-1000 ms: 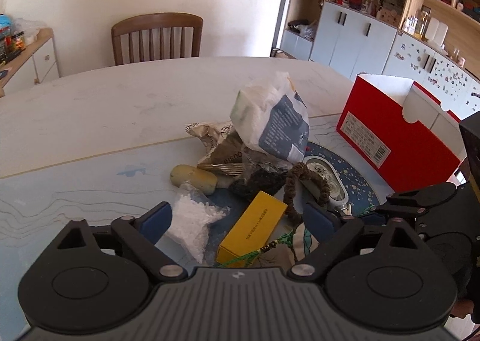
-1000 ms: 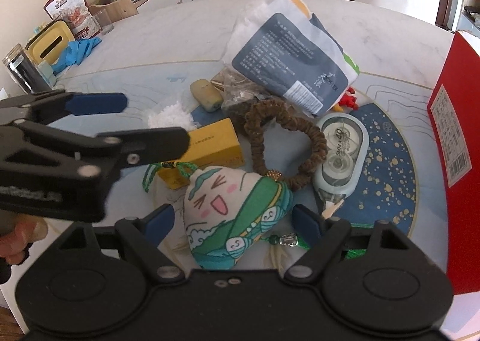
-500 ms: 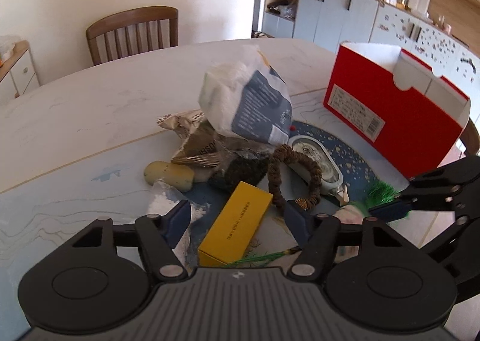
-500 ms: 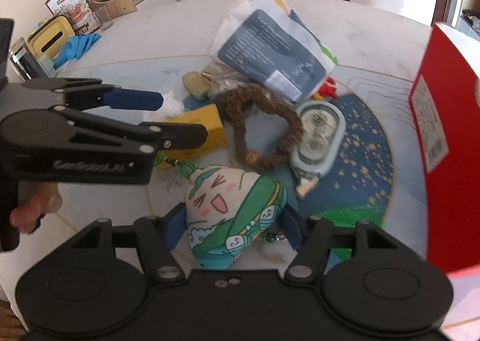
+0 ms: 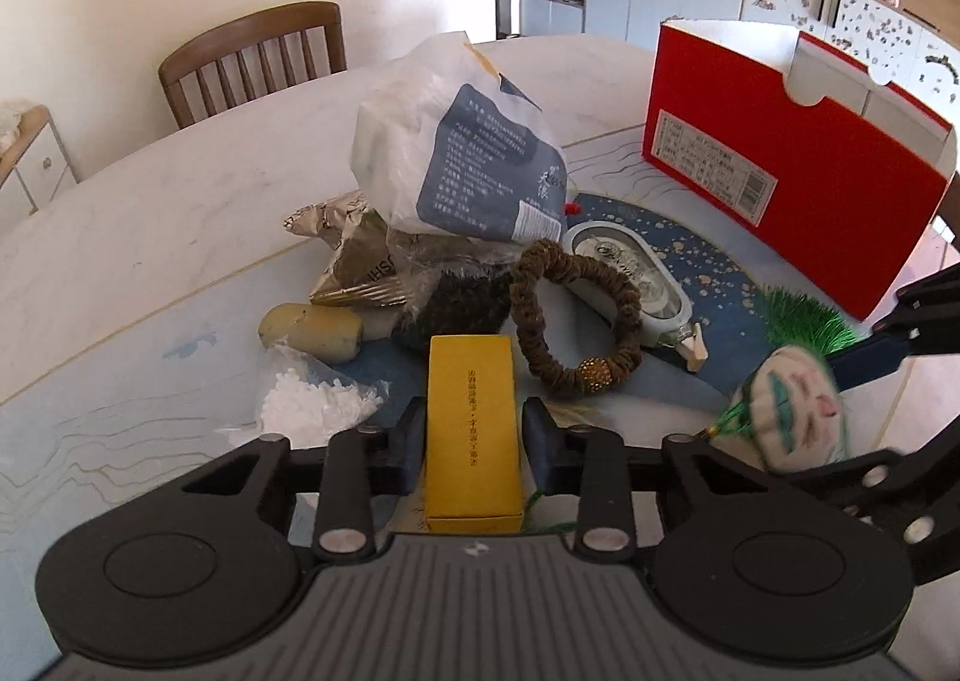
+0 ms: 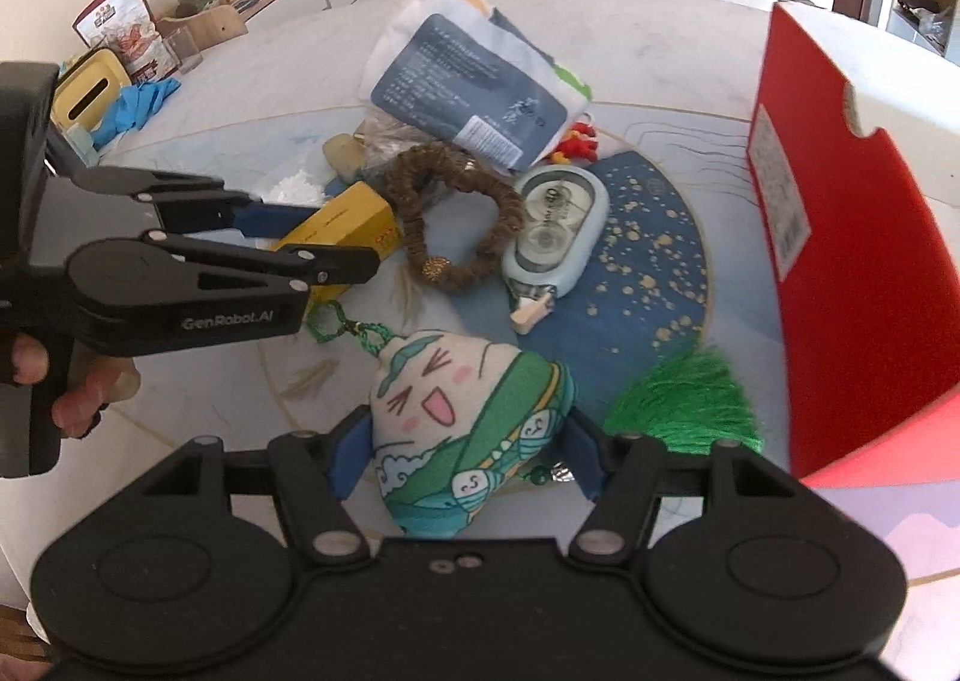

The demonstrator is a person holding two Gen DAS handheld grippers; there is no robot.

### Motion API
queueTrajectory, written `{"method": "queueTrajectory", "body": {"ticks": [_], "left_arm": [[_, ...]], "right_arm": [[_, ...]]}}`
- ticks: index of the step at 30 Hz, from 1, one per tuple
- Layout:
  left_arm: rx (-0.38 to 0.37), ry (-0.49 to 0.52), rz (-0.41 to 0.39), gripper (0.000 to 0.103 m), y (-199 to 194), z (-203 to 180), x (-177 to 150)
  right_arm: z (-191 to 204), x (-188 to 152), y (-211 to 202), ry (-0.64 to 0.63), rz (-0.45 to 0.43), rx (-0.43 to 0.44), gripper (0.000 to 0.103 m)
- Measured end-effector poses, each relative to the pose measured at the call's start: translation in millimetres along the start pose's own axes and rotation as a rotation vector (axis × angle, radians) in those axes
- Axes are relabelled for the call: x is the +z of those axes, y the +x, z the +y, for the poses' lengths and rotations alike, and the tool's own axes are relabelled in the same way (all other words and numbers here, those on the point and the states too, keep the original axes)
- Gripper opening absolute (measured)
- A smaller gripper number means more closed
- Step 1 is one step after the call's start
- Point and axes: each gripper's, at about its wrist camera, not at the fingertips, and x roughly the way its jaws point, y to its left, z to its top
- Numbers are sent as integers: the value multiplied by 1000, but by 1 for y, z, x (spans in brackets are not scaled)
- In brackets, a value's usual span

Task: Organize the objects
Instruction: 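Grasp the yellow box with the left tool while the right tool grasps the green plush charm, then carry both items into the red shoebox and open both tools to release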

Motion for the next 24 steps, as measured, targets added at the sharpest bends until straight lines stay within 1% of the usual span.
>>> {"method": "queueTrajectory", "body": {"ticks": [7, 13, 18, 24], "left_arm": [[23, -50, -1, 29, -9, -3, 2], [24, -109, -36, 29, -34, -8, 12], [-3, -163, -58, 29, -53, -16, 29], [-16, -165, -87, 29, -73, -35, 54]], "right_arm": [[-9, -1, -19, 7, -32, 7, 63], [-18, 4, -50, 18, -70, 28, 62], [-27, 13, -81, 9, -93, 36, 62], [-46, 26, -114, -1, -117, 36, 62]]}}
